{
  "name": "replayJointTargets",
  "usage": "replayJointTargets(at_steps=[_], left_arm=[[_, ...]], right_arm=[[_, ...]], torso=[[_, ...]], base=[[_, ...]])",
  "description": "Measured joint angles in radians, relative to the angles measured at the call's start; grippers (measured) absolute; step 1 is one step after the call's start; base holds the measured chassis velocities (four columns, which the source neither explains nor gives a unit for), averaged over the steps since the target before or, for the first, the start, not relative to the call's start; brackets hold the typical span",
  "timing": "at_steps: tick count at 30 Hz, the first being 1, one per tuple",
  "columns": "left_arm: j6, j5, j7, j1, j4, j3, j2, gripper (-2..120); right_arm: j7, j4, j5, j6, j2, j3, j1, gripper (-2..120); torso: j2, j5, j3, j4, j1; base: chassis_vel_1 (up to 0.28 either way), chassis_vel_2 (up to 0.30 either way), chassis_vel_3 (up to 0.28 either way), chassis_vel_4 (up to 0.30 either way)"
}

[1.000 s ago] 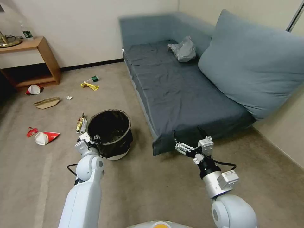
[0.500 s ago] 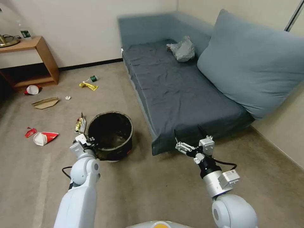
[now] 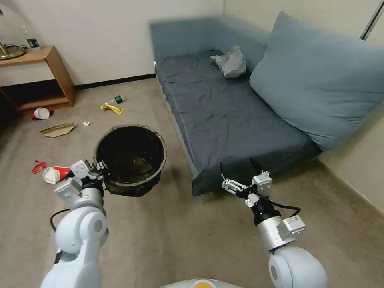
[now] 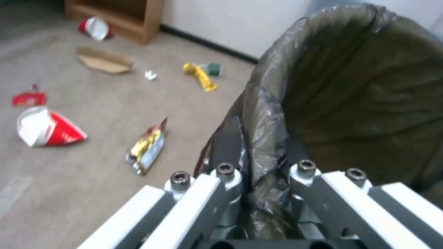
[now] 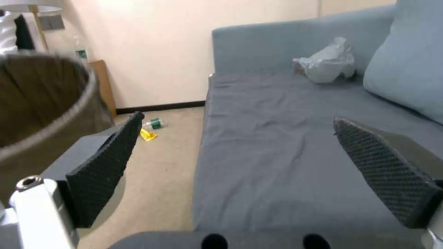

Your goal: Pick up the trash can from the floor.

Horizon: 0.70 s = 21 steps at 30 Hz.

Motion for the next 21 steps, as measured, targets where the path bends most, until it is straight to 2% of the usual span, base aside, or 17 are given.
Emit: replayJointTargets(at_steps=[6,21], left_arm=[[0.001,-0.004,-0.002,0.026,-0.046,-0.007,-0.007,5],[-0.020,0.001,-0.002,0.045,-0.056,0.005,-0.037,5]], right_arm=[[-0.001,0.005,-0.001,0.004,0.000,-0.006,-0.007,100],[-0.004,0.008,-0.004,0.021,0.000,-0.008,-0.021,100]], torso=[[0.000,0.0000,0.000,0.0001,0.000],[0.000,-0.0001,0.000,0.0000,0.000]], base=[[0.000,0.000,0.000,0.000],[0.000,0.000,0.000,0.000]])
